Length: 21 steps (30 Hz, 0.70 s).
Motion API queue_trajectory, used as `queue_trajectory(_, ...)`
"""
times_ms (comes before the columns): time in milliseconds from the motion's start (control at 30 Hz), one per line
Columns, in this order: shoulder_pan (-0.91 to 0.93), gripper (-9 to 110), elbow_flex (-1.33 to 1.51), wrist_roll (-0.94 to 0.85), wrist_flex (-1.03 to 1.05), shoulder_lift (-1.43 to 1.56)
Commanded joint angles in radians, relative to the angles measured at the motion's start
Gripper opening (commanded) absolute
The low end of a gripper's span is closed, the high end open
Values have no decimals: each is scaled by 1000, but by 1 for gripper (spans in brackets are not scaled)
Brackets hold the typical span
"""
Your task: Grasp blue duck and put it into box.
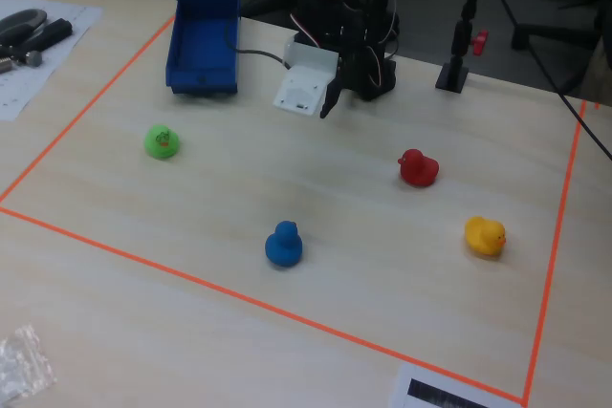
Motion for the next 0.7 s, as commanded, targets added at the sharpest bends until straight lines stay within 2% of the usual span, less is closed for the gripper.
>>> queue_trajectory(0, -15, 15, -525, 2, 69, -270)
queue_trajectory(167, -20, 29, -747, -5, 41, -480)
queue_trajectory(367, -14, 41, -787, 8, -221, -638)
queue_trajectory(500, -12, 43, -736, 26, -437, -706)
queue_trajectory(667, -14, 44, -735, 21, -525, -802)
